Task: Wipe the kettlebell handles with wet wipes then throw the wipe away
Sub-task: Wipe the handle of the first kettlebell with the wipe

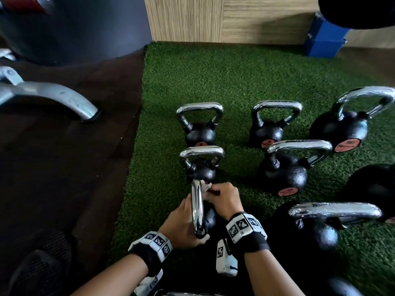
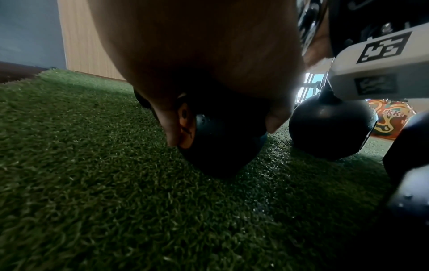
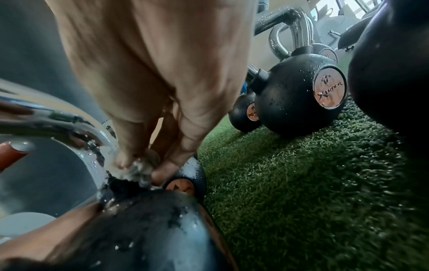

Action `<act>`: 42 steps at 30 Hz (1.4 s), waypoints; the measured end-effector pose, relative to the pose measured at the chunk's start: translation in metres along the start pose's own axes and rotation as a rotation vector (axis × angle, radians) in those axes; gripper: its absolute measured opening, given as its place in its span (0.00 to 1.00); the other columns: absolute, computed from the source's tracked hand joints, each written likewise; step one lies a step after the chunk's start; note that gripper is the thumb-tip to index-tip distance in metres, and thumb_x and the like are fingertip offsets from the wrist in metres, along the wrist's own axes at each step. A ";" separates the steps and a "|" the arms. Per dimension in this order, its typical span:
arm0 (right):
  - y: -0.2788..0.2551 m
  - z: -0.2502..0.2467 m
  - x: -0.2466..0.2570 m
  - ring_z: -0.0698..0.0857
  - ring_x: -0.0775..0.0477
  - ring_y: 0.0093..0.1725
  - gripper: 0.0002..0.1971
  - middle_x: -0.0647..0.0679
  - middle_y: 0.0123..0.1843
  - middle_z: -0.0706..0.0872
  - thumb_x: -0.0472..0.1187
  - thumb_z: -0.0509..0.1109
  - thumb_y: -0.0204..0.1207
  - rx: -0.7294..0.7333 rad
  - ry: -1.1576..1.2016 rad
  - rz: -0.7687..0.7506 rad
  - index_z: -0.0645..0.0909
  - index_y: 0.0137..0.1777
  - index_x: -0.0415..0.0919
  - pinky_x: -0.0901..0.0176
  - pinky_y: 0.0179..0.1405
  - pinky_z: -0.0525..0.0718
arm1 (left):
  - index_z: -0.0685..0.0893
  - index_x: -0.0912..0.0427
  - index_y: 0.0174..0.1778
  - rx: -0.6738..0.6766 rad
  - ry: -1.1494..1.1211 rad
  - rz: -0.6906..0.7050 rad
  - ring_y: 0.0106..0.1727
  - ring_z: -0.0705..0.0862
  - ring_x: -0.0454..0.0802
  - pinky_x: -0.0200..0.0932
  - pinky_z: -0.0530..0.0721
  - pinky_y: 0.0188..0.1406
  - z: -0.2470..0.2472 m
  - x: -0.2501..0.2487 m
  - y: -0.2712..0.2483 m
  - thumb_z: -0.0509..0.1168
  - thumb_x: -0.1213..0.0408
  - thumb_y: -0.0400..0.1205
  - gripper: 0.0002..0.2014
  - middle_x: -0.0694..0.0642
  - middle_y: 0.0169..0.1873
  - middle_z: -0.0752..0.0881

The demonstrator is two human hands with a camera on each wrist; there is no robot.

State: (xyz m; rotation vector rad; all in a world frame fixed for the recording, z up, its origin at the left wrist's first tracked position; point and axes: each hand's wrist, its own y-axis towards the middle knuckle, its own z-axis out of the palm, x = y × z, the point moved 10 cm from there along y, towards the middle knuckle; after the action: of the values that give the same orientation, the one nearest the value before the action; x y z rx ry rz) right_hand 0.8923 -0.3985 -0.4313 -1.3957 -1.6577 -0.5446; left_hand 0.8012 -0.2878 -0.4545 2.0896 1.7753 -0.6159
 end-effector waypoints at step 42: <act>-0.053 0.009 0.023 0.93 0.34 0.42 0.16 0.42 0.37 0.94 0.47 0.89 0.53 0.292 0.225 -0.019 0.92 0.39 0.42 0.33 0.48 0.91 | 0.79 0.33 0.44 0.370 0.017 0.053 0.58 0.82 0.42 0.46 0.80 0.68 0.014 0.021 0.021 0.72 0.36 0.74 0.12 0.42 0.52 0.82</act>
State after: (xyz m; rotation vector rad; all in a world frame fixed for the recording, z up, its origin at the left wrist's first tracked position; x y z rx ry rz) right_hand 0.8398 -0.3938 -0.4064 -1.0671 -1.5011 -0.4325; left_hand 0.8235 -0.2807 -0.4784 2.3747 1.7118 -0.9766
